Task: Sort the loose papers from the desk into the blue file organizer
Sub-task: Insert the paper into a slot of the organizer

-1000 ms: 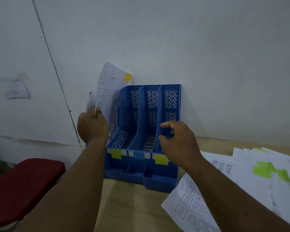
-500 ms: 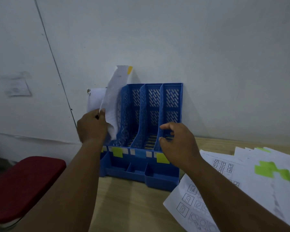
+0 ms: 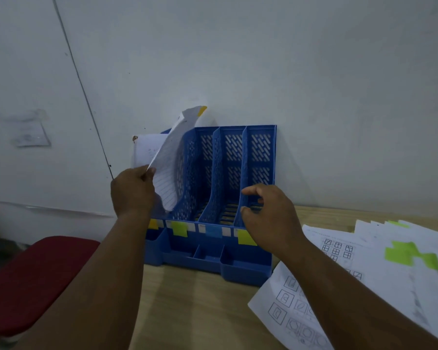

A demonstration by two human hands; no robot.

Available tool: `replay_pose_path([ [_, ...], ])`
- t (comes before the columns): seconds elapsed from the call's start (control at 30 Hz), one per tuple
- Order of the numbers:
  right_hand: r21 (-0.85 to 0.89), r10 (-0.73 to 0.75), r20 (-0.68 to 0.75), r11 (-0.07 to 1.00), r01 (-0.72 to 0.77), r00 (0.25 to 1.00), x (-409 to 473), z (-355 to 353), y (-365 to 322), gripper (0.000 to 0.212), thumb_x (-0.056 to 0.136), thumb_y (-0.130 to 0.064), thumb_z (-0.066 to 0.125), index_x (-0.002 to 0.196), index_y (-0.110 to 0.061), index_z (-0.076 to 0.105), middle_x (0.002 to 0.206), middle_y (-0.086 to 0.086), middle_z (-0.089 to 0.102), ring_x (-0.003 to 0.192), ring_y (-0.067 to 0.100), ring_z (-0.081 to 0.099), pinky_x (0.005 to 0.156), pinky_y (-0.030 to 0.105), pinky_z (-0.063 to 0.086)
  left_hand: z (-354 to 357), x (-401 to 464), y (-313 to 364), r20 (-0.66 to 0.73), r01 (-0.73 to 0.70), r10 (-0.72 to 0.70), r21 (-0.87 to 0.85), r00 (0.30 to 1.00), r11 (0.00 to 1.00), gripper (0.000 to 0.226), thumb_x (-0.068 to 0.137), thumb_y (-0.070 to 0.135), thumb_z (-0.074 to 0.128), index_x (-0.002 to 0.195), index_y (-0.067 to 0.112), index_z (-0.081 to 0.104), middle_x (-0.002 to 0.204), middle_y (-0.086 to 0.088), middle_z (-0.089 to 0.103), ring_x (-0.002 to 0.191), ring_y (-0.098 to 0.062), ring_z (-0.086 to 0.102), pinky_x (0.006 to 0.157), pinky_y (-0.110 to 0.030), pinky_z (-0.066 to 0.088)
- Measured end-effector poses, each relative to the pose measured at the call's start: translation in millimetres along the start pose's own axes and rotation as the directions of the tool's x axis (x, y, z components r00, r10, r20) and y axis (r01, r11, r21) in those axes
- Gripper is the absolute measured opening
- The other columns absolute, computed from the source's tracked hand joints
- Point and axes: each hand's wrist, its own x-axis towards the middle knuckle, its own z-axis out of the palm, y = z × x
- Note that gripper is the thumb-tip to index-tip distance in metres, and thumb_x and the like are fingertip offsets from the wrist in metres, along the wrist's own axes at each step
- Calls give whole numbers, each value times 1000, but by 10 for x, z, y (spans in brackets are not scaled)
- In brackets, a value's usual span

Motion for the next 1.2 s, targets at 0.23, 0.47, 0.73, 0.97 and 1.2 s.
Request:
replay_pose_path([
  [0.23,-1,-11,15,1000,11,1000,-36,12,2,33,89,-21,68,112,-41,58,118,-11,55,103,3,51,84,15,37,-11,-139,-102,4,-3,3,-68,1000,998,29,102,29,58,103,7,78,90,-13,74,79,-23,64,73,-31,50],
  [0.47,-20,3,14,1000,-2,1000,-13,15,2,32,90,-22,69,117,-37,60,119,-10,56,102,3,51,77,5,32,13,-120,-144,258,233,-234,36,937,972,51,103,46,50,97,1,74,106,-18,72,89,-31,64,75,-32,49],
  [0.73,-21,-2,24,1000,2,1000,-38,2,-11,33,90,-23,69,117,-38,60,121,-11,55,110,6,52,89,19,39,3,-144,-122,213,258,-267,69,940,964,40,99,38,61,97,1,75,99,-18,74,74,-21,59,71,-27,48],
  [0.97,-28,-5,13,1000,5,1000,-79,-61,17,32,89,-24,70,116,-37,60,117,-13,56,102,0,50,80,6,35,-45,-405,52,-29,213,-217,-105,976,971,49,93,27,72,132,9,49,125,-21,55,106,-34,59,82,-38,48],
  [1.2,-21,-1,-18,1000,0,1000,-291,-357,19,34,88,-21,68,116,-36,59,119,-12,55,104,0,49,87,15,38,-34,-1002,588,-83,36,-50,-171,995,985,33,87,27,74,100,12,48,100,-9,52,81,-19,47,65,-35,38],
])
